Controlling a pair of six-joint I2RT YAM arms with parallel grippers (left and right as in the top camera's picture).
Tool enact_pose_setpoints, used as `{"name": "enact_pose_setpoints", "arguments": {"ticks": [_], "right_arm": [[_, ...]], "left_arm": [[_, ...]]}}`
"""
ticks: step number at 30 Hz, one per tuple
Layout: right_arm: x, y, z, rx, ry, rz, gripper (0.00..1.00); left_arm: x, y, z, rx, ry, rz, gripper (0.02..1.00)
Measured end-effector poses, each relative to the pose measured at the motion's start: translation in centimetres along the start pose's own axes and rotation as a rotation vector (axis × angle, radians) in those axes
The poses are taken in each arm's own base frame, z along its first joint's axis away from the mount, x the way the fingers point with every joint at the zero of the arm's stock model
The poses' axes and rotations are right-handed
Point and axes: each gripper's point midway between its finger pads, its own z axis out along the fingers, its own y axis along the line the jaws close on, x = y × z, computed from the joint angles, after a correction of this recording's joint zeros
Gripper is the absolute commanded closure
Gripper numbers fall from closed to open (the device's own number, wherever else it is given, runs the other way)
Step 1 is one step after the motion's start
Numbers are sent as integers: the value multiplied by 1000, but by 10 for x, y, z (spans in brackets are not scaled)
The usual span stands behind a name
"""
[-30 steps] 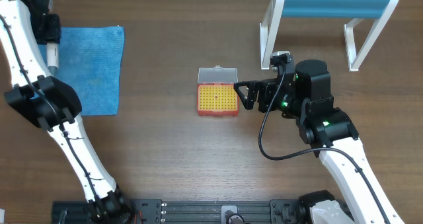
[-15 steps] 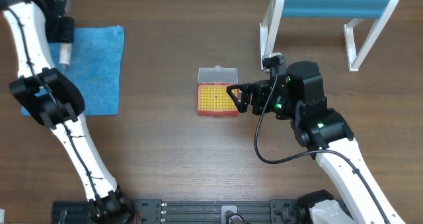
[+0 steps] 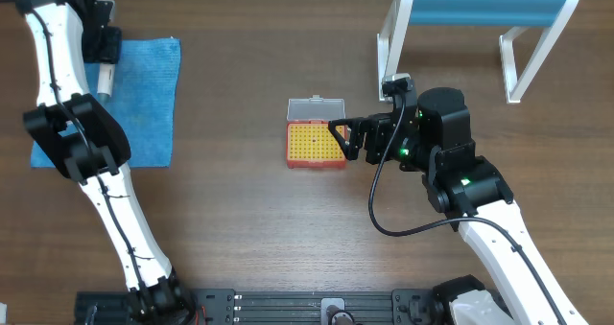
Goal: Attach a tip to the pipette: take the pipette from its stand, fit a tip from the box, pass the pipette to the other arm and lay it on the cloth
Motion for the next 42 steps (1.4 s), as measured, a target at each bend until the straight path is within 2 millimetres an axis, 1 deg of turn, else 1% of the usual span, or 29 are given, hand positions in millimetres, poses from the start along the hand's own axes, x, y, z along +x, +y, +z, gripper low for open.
{"name": "enact_pose_setpoints", "arguments": {"ticks": [3,6,11,12,13,14,17,20,21,23,25,27,28,29,31,32,34,35,36,37,38,39,42], "right_arm": [[0,0,0,-1,-2,7,5],[-1,0,0,-1,-2,10,5],[-1,0,0,-1,-2,15,5],[0,0,0,-1,-2,17,5],[0,0,0,-1,-2,17,5],[-1,0,0,-1,-2,18,5],[-1,0,0,-1,-2,18,5],[-1,0,0,-1,-2,18,5],[-1,0,0,-1,-2,18,5],[-1,1,0,-2,-5,16,5],[-4,0,0,1,-16,12,5],[-7,-4,0,26,-34,6,5],[-9,-6,0,40,-44,-9,5],[-12,-8,-1,55,-57,-31,7],[-18,-14,-6,104,-89,-102,5],[-25,-16,-13,142,-124,-154,3],[-36,-17,-26,197,-182,-223,5],[-42,-17,-37,234,-221,-259,5],[-49,-15,-50,270,-266,-301,5],[-53,-13,-62,296,-297,-334,5],[-56,-9,-80,329,-335,-376,5],[-49,-9,-88,351,-321,-393,3],[-20,-12,-119,412,-277,-432,5]], "left_arm": [[6,4,11,6,24,-12,991],[9,4,22,11,40,-16,989],[9,4,23,10,39,-20,989],[9,4,23,10,39,-20,936],[9,4,23,10,39,-20,667],[9,4,23,10,39,-20,99],[9,5,23,7,40,-24,97],[14,5,23,2,63,-30,38],[17,5,23,1,76,-29,23],[32,2,19,9,139,-27,23],[39,1,9,12,171,-24,23],[35,3,-9,1,152,-24,23],[34,4,-10,-2,148,-24,20],[27,5,-30,-14,116,-24,23],[18,5,-59,-33,59,-39,23],[12,3,-82,-44,14,-49,23],[7,-2,-115,-52,-47,-61,23],[5,-6,-138,-53,-89,-71,23],[1,-10,-157,-52,-138,-79,23],[-2,-15,-180,-47,-196,-89,23],[-4,-22,-207,-35,-259,-102,23],[-4,-27,-225,-24,-300,-118,23],[-4,-46,-263,29,-388,-131,23]]}}
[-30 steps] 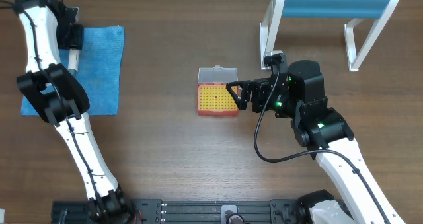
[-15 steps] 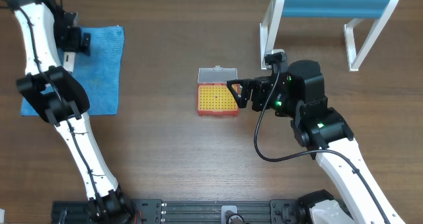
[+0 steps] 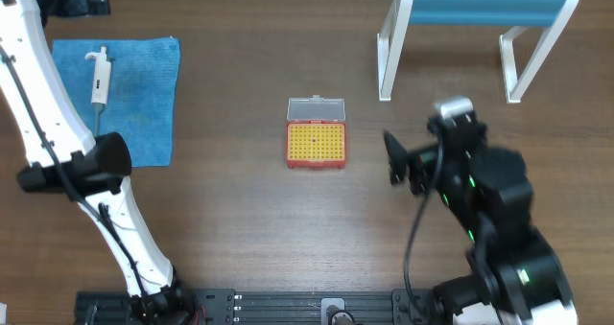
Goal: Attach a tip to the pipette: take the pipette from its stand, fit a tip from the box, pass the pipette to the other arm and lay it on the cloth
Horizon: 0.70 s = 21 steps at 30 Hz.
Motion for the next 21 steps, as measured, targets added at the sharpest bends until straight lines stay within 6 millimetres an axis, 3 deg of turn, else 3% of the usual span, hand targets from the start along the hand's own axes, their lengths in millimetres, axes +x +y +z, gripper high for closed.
{"name": "enact_pose_setpoints", "arguments": {"ticks": [3,6,9,12,15,18,21], "right_arm": [[0,-2,-29,20,-53,-36,7],[7,-2,-51,31,-124,-82,5],[27,-3,-60,36,-157,-106,5],[43,-3,-64,39,-197,-118,7],[62,-3,-61,39,-213,-119,5],[82,-4,-50,37,-190,-108,5],[97,-9,-43,58,-150,-81,5]], "left_arm": [[-8,-27,-37,62,-80,-5,23],[-9,-69,-91,134,-170,31,23],[6,-114,-154,217,-252,88,23],[32,-138,-195,266,-274,120,23],[64,-141,-216,273,-247,121,23],[99,-130,-217,237,-182,110,23],[152,-114,-214,186,-100,102,23]]}}
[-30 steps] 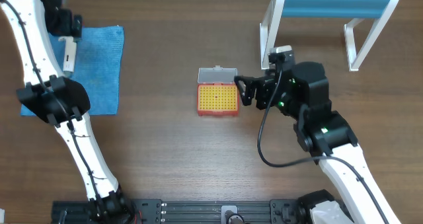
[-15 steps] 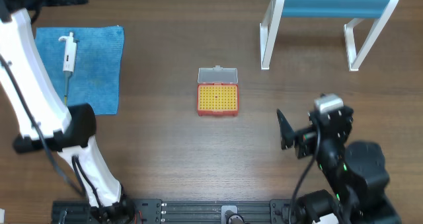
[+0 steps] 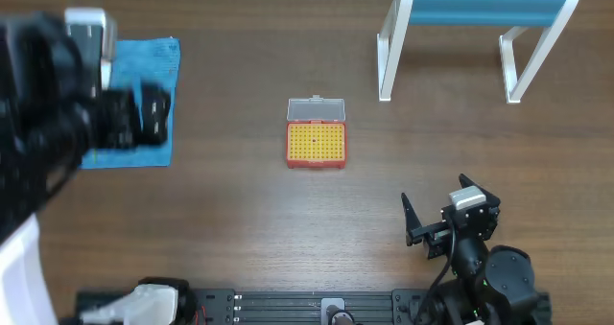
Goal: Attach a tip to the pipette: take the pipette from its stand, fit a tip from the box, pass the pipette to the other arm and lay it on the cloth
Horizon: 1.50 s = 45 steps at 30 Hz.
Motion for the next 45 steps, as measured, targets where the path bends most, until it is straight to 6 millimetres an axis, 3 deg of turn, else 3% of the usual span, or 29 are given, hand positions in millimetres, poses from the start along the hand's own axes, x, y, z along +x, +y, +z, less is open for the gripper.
{"name": "enact_pose_setpoints", "arguments": {"ticks": [4,8,14,25,28,31,32,33,35,37,40,42,45], "right_arm": [[34,-8,-3,50,138,14,5],[58,-9,-7,63,238,13,5],[76,-9,-12,62,315,13,5],[78,-9,-13,62,322,12,5],[78,-9,-13,62,323,12,5],[79,-9,-13,62,324,13,5],[79,-9,-13,62,325,13,5],[79,-9,-13,63,326,13,7],[80,-9,-13,65,328,12,5],[80,-9,-12,65,328,12,5],[81,-9,-12,66,329,15,5],[81,-9,-12,66,329,16,5],[81,-9,-12,66,328,19,5]], "left_arm": [[60,7,-10,-21,40,-3,23],[106,10,-6,-22,72,-5,23],[137,13,19,-28,183,-8,23],[140,13,31,-28,225,-10,23],[104,10,38,-14,48,-1,23],[38,5,30,18,-396,13,23],[36,5,25,23,-460,15,23],[24,5,17,29,-636,17,23],[33,11,23,26,-791,6,23],[43,17,43,30,-902,-26,23],[80,30,108,48,-928,-128,23],[100,35,135,70,-942,-182,23],[114,36,148,96,-980,-219,23]]}}
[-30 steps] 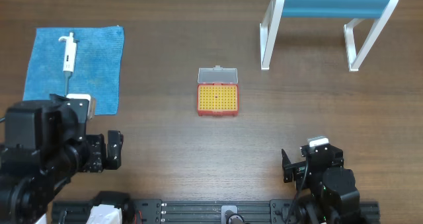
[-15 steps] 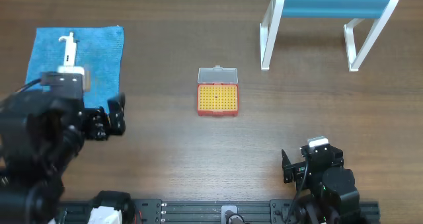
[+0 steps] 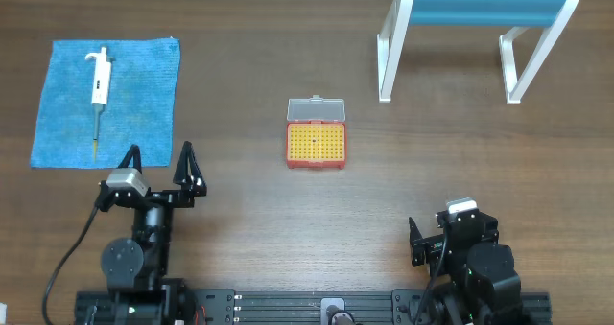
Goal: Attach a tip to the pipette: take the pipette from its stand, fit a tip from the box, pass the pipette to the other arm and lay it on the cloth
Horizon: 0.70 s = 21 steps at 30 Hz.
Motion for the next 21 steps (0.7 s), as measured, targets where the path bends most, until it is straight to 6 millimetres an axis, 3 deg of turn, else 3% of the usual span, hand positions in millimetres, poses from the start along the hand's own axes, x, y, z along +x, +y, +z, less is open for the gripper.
{"name": "enact_pose_setpoints", "arguments": {"ticks": [4,8,21], "right_arm": [[0,0,0,0,0,0,5],[0,0,0,0,0,0,5],[0,0,0,0,-1,0,5]], "left_arm": [[11,4,-3,-4,14,-13,23],[50,16,-6,-55,161,-10,23],[50,16,-6,-56,161,-10,23]]}}
